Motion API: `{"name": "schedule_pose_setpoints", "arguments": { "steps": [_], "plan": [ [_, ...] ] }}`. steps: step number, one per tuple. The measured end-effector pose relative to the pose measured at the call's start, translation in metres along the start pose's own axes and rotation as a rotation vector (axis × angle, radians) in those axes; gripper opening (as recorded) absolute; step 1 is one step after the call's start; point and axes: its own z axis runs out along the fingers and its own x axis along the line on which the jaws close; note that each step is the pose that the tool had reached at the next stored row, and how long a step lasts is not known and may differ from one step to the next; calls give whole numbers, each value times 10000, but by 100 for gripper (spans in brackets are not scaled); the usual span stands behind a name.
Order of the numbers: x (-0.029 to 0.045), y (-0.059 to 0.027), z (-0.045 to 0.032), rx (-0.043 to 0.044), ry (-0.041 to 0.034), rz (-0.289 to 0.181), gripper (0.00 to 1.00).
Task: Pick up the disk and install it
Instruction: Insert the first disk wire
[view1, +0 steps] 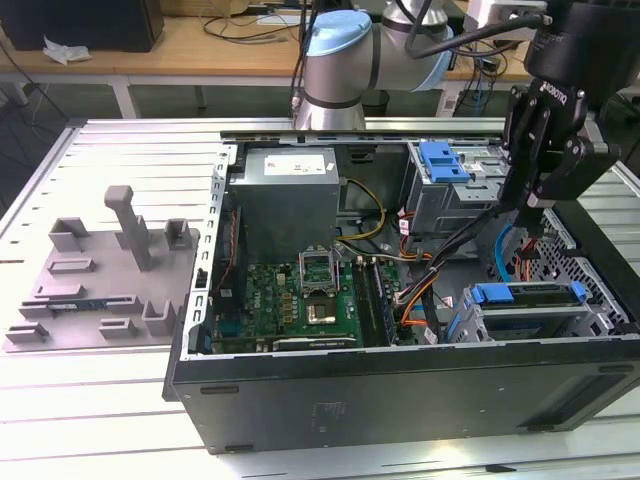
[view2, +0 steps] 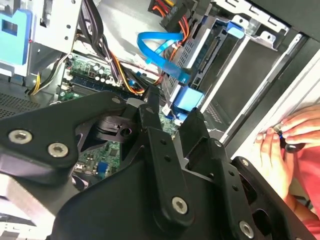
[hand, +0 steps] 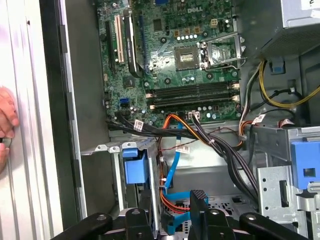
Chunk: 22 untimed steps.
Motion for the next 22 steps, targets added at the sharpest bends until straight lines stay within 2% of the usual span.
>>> {"name": "schedule_pose_setpoints", "arguments": {
  "steps": [4,5,10,12,13,14,15,19,22],
  "plan": [
    [-77,-46,-11,-1,340,-1,44],
    [-96,-62,-14,-7,449,-2,44],
    [-151,-140,-21,-63,753,-8,44],
    [-185,-191,-26,-105,953,-11,44],
    [-206,-222,-28,-137,1081,-15,44],
    [-227,-252,-31,-175,1229,-20,44],
    [-256,-289,-35,-230,1409,-28,44],
    [-306,-364,-42,-309,1589,-41,44],
    [-359,-455,-49,-397,1719,-48,44]
  ]
}}
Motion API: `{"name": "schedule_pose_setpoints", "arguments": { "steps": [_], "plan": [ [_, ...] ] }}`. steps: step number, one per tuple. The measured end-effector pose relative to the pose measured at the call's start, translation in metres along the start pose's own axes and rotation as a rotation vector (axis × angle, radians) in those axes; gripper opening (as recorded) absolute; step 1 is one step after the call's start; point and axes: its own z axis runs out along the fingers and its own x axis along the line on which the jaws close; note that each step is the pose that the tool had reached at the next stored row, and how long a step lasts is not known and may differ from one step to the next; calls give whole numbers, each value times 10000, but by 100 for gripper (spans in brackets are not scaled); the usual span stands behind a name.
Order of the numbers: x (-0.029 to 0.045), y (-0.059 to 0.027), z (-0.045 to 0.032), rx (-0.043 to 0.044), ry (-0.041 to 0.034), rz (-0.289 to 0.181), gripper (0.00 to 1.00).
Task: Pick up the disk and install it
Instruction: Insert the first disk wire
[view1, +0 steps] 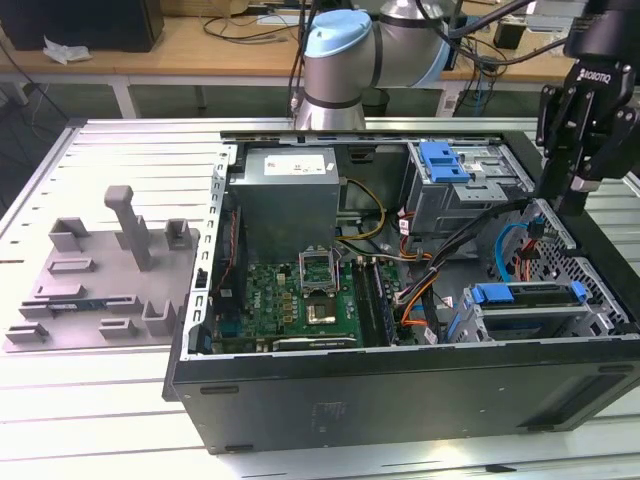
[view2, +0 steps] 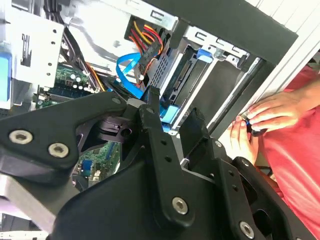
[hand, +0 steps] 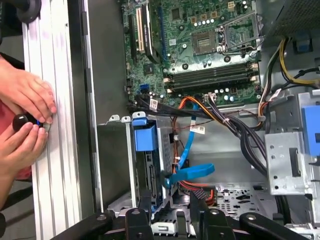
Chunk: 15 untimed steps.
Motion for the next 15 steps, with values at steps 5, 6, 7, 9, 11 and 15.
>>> {"name": "schedule_pose_setpoints", "arguments": {
  "steps": [5,6,7,9,11,15],
  "plan": [
    [-61,-85,-19,-128,156,-17,44],
    [-80,-110,-16,-167,194,20,44],
    [-93,-125,-6,-202,193,111,44],
    [-103,-139,9,-256,185,270,44],
    [-119,-160,34,-362,171,584,44],
    [-150,-201,57,-459,161,876,44]
  ]
}}
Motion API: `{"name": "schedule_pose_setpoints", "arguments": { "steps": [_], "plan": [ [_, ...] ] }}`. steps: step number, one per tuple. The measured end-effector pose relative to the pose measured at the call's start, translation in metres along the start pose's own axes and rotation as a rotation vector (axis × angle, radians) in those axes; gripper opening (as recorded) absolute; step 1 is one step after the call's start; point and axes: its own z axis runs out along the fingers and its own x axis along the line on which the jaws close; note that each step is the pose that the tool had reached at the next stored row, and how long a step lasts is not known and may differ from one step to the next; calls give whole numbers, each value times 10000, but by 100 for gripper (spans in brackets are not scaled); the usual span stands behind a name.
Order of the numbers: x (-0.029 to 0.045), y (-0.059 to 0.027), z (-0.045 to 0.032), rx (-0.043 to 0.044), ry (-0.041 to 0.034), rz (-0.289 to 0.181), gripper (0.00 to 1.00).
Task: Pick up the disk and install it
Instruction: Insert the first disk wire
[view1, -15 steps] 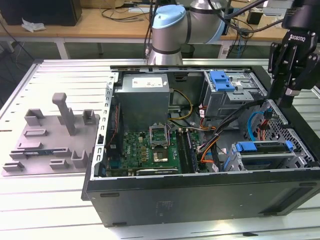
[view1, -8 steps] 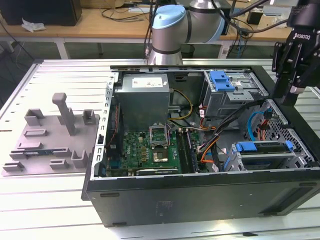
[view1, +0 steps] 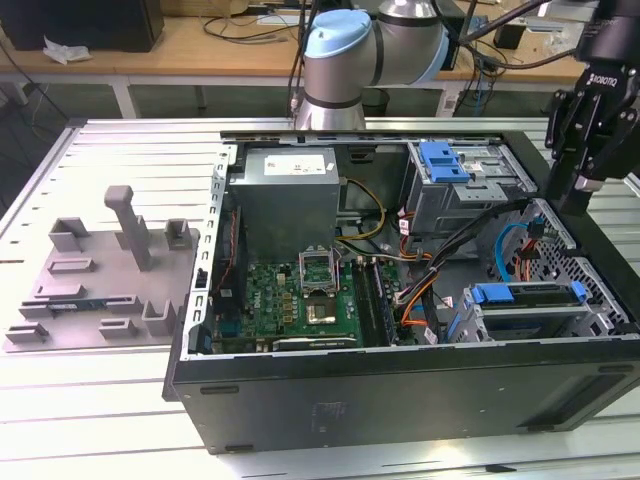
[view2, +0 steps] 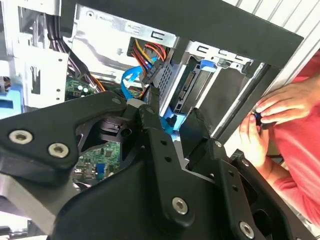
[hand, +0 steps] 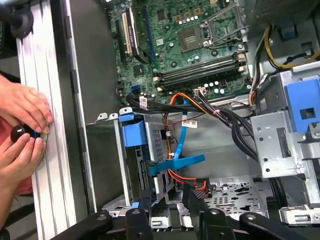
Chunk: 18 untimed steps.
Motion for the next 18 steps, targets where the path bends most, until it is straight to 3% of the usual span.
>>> {"name": "schedule_pose_setpoints", "arguments": {
  "steps": [2,4,8,9,14,16,18],
  "plan": [
    [-40,-35,13,-26,36,100,44],
    [-113,-72,43,-16,307,251,44],
    [-133,-87,51,5,610,396,44],
    [-137,-87,54,-10,657,467,44],
    [-157,-89,102,-178,736,971,44],
    [-184,-86,116,-173,830,1025,44],
    [-232,-77,117,-142,1000,1048,44]
  ]
}}
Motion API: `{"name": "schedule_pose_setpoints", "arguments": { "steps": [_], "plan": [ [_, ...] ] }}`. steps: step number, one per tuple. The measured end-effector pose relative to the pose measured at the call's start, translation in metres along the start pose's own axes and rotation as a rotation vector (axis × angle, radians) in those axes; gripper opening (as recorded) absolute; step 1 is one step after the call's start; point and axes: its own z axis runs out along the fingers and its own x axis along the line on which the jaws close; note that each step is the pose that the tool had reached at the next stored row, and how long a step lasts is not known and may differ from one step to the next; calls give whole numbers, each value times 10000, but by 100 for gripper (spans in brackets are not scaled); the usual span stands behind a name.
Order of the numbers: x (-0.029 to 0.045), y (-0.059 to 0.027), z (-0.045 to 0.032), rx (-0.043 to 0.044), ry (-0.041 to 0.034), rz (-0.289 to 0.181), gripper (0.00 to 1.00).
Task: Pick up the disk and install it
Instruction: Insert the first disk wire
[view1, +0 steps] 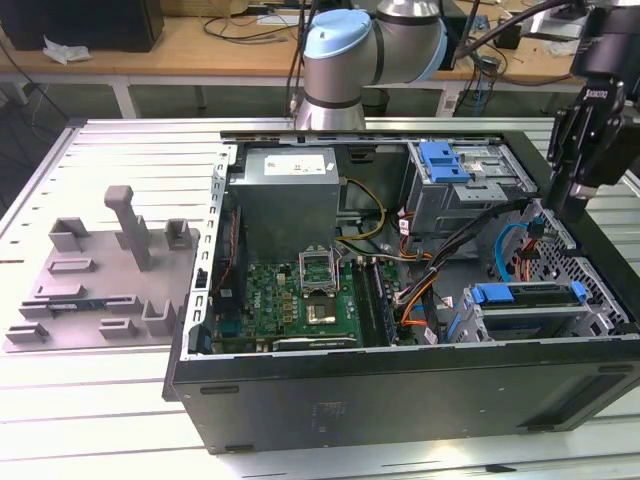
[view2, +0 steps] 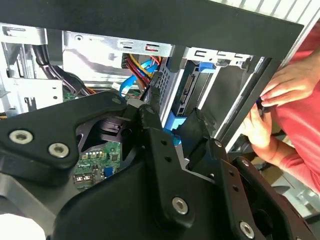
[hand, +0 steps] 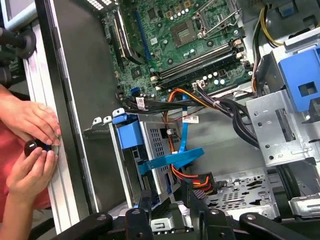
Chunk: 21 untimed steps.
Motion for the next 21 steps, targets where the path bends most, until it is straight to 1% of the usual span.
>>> {"name": "schedule_pose_setpoints", "arguments": {
  "steps": [2,3,4,5,6,7,8,9,11,12,15,16,17,21],
  "plan": [
    [-52,16,-11,47,189,27,44],
    [-88,26,-17,82,331,48,44],
    [-132,38,-25,124,499,72,44],
    [-166,46,-29,147,595,85,44],
    [-191,51,-32,163,667,95,44],
    [-246,62,-38,201,830,117,42],
    [-281,67,-40,221,930,129,42],
    [-309,67,-38,239,1020,141,35],
    [-327,65,-16,256,1093,151,35],
    [-335,65,2,259,1105,154,35],
    [-367,62,67,261,1115,154,35],
    [-381,61,99,259,1116,154,35],
    [-388,61,113,255,1119,152,35],
    [-386,59,121,228,1127,137,35]
  ]
}}
